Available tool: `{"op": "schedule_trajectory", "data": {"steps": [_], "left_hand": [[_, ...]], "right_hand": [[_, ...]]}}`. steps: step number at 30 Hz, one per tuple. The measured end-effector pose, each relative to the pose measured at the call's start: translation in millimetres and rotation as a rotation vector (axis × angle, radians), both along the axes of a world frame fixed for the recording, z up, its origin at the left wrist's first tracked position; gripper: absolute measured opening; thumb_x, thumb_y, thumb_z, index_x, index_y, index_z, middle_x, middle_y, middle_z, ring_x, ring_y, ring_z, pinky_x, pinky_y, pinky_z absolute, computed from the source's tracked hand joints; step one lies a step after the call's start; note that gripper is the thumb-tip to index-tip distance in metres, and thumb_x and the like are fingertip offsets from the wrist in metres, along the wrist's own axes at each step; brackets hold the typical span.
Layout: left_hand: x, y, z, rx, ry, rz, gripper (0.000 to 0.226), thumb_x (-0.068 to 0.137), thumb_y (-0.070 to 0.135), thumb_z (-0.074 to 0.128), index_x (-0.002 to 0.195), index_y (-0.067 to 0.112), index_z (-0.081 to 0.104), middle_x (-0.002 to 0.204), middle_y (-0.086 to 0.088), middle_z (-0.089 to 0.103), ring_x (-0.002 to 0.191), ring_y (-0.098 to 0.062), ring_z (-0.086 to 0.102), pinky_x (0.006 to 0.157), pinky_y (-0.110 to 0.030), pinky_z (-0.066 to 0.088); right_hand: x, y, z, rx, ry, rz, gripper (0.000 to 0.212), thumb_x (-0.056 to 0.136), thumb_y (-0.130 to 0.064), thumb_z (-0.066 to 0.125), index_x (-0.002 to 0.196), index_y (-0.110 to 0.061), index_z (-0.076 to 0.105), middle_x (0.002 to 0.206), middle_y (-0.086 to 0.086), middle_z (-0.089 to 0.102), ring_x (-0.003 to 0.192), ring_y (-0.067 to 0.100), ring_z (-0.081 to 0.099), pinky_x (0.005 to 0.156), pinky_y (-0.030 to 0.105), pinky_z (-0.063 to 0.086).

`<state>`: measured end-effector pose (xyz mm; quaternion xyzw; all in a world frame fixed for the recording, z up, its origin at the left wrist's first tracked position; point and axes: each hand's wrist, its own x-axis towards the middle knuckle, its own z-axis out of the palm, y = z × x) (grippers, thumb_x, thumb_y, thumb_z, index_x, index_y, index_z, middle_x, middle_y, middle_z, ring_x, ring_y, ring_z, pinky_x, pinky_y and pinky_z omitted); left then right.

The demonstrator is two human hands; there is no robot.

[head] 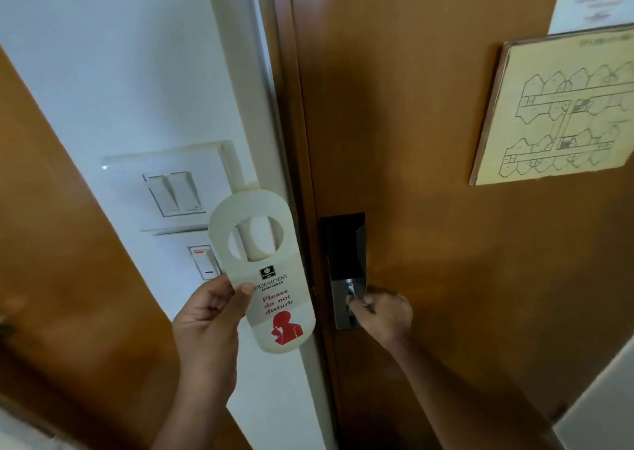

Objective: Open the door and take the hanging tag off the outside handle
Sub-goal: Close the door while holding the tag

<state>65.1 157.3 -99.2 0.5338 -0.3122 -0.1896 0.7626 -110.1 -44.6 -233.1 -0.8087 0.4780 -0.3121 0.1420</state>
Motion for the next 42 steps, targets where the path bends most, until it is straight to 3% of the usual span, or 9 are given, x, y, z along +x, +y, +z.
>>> {"op": "schedule_trajectory", "data": {"steps": [4, 14, 20, 29, 32, 35, 38, 40, 42], "left_hand": [[4, 2, 2, -0.007, -0.009, -0.006, 0.027, 0.068, 0.030, 0.081, 0.094, 0.022, 0.080, 0.100, -0.001, 0.081, 0.097, -0.022, 0.076, 0.079, -0.032, 0.064], [2, 0, 3, 0.004, -0.003, 0.020, 0.021, 0.068, 0.025, 0.080, 0.087, 0.019, 0.078, 0.098, -0.005, 0.081, 0.100, -0.030, 0.074, 0.085, -0.045, 0.061], [2, -1, 4, 0.010, -0.011, 0.023, 0.023, 0.067, 0.026, 0.078, 0.090, 0.022, 0.079, 0.102, -0.004, 0.081, 0.102, -0.026, 0.075, 0.085, -0.043, 0.063], [-4, -1, 3, -0.026, 0.026, 0.021, 0.021, 0.073, 0.020, 0.074, 0.092, 0.028, 0.080, 0.105, 0.001, 0.081, 0.101, -0.020, 0.075, 0.079, -0.034, 0.064], [-8, -1, 2, -0.028, 0.062, 0.022, 0.019, 0.075, 0.020, 0.073, 0.091, 0.028, 0.079, 0.106, 0.003, 0.080, 0.101, -0.018, 0.075, 0.077, -0.035, 0.064], [-12, 1, 1, -0.036, 0.097, 0.000, 0.018, 0.076, 0.020, 0.070, 0.092, 0.026, 0.076, 0.106, 0.003, 0.080, 0.101, -0.019, 0.074, 0.075, -0.036, 0.065], [-20, 2, 3, -0.065, 0.109, -0.013, 0.016, 0.079, 0.017, 0.069, 0.095, 0.021, 0.072, 0.105, 0.003, 0.079, 0.101, -0.020, 0.075, 0.078, -0.042, 0.065], [-30, 0, 2, -0.101, 0.125, -0.031, 0.017, 0.082, 0.013, 0.068, 0.092, 0.025, 0.073, 0.103, 0.005, 0.080, 0.100, -0.018, 0.075, 0.072, -0.035, 0.065], [-42, -5, 0, -0.145, 0.140, -0.069, 0.018, 0.080, 0.014, 0.069, 0.089, 0.028, 0.074, 0.103, 0.005, 0.080, 0.099, -0.015, 0.075, 0.068, -0.028, 0.064]], "right_hand": [[12, -12, -4, 0.032, -0.083, -0.045, 0.060, 0.081, -0.057, 0.052, 0.037, -0.021, 0.035, 0.035, -0.008, 0.032, 0.031, 0.006, 0.029, 0.041, 0.020, 0.016], [25, -40, -11, 0.043, -0.065, -0.031, 0.060, 0.082, -0.062, 0.041, 0.036, -0.023, 0.036, 0.033, -0.012, 0.032, 0.029, 0.003, 0.030, 0.043, 0.016, 0.021], [25, -49, -11, 0.045, 0.098, 0.003, 0.057, 0.094, -0.056, 0.049, 0.047, -0.023, 0.044, 0.041, -0.011, 0.041, 0.035, 0.002, 0.038, 0.042, 0.018, 0.023], [24, -56, 19, -0.127, 0.463, 0.031, 0.066, 0.093, -0.067, 0.027, 0.049, -0.020, 0.043, 0.043, -0.008, 0.039, 0.035, 0.007, 0.037, 0.042, 0.018, 0.025], [24, -51, 29, -0.124, 0.507, 0.043, 0.058, 0.094, -0.063, 0.032, 0.057, -0.022, 0.049, 0.052, -0.006, 0.047, 0.047, 0.011, 0.048, 0.056, 0.028, 0.042], [14, -30, 39, -0.175, 0.286, 0.013, 0.027, 0.092, -0.046, 0.053, 0.099, -0.023, 0.066, 0.092, -0.002, 0.064, 0.093, 0.020, 0.060, 0.087, 0.040, 0.043], [-2, 17, 43, -0.192, -0.043, -0.074, 0.031, 0.094, -0.039, 0.058, 0.119, -0.022, 0.061, 0.114, -0.003, 0.060, 0.113, 0.018, 0.053, 0.097, 0.038, 0.042], [-14, 60, 45, 0.109, -0.476, -0.054, 0.031, 0.096, -0.049, 0.049, 0.113, -0.026, 0.062, 0.105, -0.009, 0.063, 0.105, 0.019, 0.062, 0.088, 0.029, 0.048], [-22, 97, 44, 0.547, -0.905, 0.055, 0.050, 0.093, -0.061, 0.037, 0.110, -0.023, 0.065, 0.097, 0.001, 0.075, 0.097, 0.025, 0.069, 0.087, 0.035, 0.055]]}}
